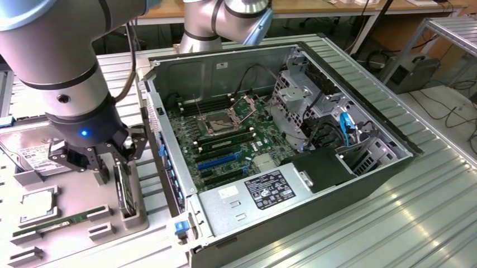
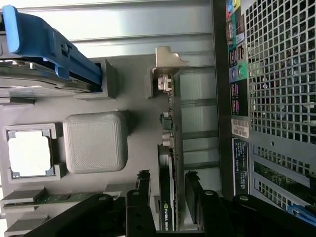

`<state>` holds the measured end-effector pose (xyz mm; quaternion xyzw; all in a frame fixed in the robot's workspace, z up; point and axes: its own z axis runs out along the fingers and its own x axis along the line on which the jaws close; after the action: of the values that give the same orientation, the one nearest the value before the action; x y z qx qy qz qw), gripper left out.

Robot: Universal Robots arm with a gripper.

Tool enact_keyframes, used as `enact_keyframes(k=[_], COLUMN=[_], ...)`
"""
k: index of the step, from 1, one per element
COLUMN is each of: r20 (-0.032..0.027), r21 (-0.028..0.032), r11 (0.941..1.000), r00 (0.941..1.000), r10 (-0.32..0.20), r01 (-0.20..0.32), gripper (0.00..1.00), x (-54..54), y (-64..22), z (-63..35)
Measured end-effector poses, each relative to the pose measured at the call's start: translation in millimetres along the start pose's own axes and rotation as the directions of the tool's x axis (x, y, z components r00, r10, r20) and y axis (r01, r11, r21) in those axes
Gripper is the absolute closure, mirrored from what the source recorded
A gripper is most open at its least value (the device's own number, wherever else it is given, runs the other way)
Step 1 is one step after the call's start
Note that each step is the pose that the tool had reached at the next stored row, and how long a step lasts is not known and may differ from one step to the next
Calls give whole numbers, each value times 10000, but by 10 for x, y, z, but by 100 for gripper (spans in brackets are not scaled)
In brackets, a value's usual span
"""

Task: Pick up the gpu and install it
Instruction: 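Pick up the gpu and move the gpu toward the slot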

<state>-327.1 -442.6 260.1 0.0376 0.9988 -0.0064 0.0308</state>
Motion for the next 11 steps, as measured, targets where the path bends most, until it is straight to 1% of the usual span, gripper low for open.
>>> enact_keyframes(k=[2,8,11], r20=[18,27,44], r21=[0,11,7], r11=[10000,9998,9997], r00=[10000,9998,9997], r10=[27,206,228], r01=[-27,-206,-228], gripper=[58,58,58], x=[6,18,19], y=[-1,-1,0], z=[26,86,105])
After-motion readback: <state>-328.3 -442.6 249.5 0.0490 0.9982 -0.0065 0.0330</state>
